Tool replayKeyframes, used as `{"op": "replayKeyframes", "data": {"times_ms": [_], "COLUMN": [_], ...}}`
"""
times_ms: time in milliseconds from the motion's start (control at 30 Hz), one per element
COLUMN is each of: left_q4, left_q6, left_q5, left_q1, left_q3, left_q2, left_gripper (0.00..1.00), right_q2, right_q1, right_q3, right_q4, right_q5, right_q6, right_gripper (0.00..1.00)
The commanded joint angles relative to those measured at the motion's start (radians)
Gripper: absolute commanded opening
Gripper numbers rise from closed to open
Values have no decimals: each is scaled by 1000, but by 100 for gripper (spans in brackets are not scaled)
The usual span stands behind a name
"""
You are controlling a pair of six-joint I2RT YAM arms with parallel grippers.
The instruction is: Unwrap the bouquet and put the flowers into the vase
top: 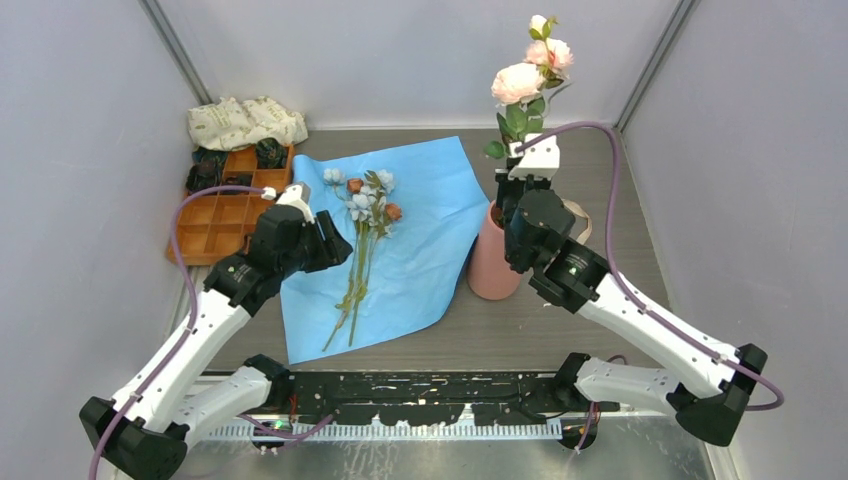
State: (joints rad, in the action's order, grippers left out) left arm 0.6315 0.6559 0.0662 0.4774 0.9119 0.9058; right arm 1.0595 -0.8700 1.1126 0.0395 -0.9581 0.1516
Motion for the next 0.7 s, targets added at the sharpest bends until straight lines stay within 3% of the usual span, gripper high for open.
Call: {"op": "replayKeyframes", "data": {"times_ms": [0,233,433,667], "left_q4": [-58,-72,-97,-165], "left_q6": [19,31,37,43], "left_q5": [-12,-14,-36,-46], "left_q1": [-3,-2,-2,-2], "left_q3": [3,-23,-24,-28], "left_q2": [-1,-3,41,122], "left_gripper": [54,54,54,55], "right_q2": [-101,-195,-254,-347], "right_q1": [1,-1,-4,-9], "right_q3": [-30,-73,-65,-42], "right_q4": [-30,-168,-287,-362], "right_q5": [71,138,173,274], "right_q6": [-146,-264,-334,-412], "right_gripper": [12,48,56,58]}}
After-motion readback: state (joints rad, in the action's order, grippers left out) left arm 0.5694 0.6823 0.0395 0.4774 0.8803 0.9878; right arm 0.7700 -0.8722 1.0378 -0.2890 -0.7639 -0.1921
